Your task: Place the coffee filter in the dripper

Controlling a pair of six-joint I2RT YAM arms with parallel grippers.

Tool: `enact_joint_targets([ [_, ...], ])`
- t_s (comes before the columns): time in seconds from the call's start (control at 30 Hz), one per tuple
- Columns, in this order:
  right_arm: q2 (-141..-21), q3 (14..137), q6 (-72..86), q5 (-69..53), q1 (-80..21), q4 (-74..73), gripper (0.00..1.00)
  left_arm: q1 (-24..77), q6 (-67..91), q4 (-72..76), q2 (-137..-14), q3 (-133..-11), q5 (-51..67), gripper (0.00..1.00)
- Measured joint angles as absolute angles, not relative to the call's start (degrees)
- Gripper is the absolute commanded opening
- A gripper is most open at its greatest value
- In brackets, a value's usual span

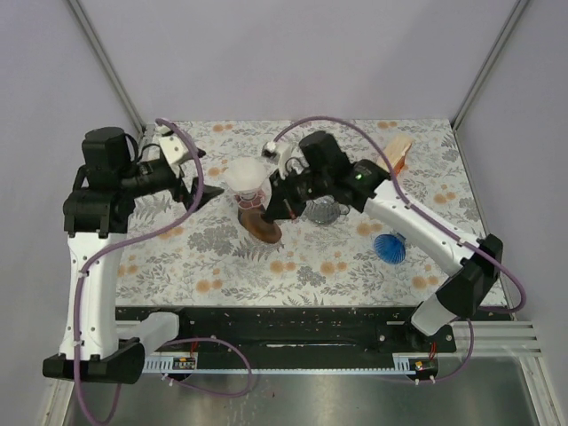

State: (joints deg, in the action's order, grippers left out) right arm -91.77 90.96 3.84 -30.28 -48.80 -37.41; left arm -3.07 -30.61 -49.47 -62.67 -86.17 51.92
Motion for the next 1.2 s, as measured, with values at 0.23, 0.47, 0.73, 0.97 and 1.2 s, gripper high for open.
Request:
enact_joint_targets([
  [0.23, -90.8, 97.6, 8.5, -39.1, -37.8, -37.3, 0.00, 18.3, -43.6, -58.8, -62.9, -92.0, 51.2, 0.99],
  [0.47, -93.1, 101.8, 9.7, -46.1, -38.0, -37.4, 0.00, 27.6, -50.2, -62.3, -66.0, -92.3, 43.4, 0.93],
  [0.73, -94.6, 102.0, 10.2, -49.2, -38.0, -39.3, 0.00, 32.4, -52.4, -61.5, -67.6, -92.3, 35.3, 0.11],
  [0.97, -94.7, 102.0, 10.6, -49.4, -37.8, -38.3, 0.10, 33.0, -50.7, -62.5, -67.5, -92.0, 35.8, 0.00],
  [1.2, -94.1, 101.9, 10.1, -43.5, -35.2, -37.6, 0.70, 33.1, -37.3, -58.4, -67.4, -90.1, 32.0, 0.00],
])
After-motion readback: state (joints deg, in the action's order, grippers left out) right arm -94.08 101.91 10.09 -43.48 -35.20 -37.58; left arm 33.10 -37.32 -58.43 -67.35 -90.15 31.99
